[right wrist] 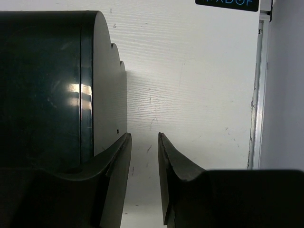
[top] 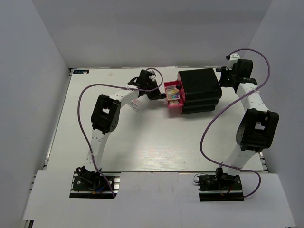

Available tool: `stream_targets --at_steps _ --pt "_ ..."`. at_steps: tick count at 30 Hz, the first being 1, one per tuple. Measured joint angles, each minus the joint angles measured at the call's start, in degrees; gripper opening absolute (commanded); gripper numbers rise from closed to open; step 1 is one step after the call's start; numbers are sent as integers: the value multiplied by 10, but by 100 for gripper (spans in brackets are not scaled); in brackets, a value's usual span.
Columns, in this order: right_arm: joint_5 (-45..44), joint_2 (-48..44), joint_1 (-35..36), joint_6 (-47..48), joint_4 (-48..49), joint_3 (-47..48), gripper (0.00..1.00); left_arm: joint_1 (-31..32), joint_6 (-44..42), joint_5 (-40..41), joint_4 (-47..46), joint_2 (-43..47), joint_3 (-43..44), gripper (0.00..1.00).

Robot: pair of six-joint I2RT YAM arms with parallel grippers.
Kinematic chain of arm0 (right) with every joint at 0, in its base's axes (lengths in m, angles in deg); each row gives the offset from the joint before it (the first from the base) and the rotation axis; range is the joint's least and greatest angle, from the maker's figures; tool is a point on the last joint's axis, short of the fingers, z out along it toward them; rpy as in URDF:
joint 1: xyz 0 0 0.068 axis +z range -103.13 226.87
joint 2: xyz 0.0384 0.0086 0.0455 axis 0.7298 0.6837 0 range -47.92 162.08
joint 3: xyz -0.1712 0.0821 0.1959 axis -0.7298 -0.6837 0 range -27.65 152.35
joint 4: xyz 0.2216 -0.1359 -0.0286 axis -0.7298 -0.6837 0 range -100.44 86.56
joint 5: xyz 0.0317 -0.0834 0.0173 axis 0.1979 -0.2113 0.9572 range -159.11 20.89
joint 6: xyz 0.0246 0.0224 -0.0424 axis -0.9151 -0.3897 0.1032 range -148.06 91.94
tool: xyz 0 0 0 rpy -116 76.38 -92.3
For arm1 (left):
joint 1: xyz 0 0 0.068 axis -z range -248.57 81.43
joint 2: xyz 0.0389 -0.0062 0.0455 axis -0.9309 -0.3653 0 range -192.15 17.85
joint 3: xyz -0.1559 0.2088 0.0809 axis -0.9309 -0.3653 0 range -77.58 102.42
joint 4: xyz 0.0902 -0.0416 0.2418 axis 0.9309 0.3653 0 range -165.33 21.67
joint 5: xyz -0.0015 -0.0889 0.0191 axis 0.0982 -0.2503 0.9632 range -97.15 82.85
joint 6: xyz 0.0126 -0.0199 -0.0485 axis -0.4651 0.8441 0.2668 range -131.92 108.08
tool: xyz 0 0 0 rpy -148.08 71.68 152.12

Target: Organize the makeup

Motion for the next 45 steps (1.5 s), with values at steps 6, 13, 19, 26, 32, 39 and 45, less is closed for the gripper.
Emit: stream_targets --at_steps 6,13,19,26,32,39,45 --pt "20 0 -2 7 -5 0 34 23 5 -12 0 -3 34 0" --pt "29 0 -1 8 -8 0 34 35 18 -19 -5 -11 63 0" --pt "34 0 -1 8 -14 0 34 38 28 -29 -12 -37 76 0" --pt "41 0 -1 8 -20 0 34 44 31 -49 -18 -40 77 0" --pt "41 4 -1 8 -20 2 34 51 32 -65 -28 -40 77 0" --pt "41 8 -2 8 -20 3 34 63 32 -80 -20 -40 77 0" --pt "40 8 -2 8 -21 3 44 68 31 -83 -20 -38 76 8"
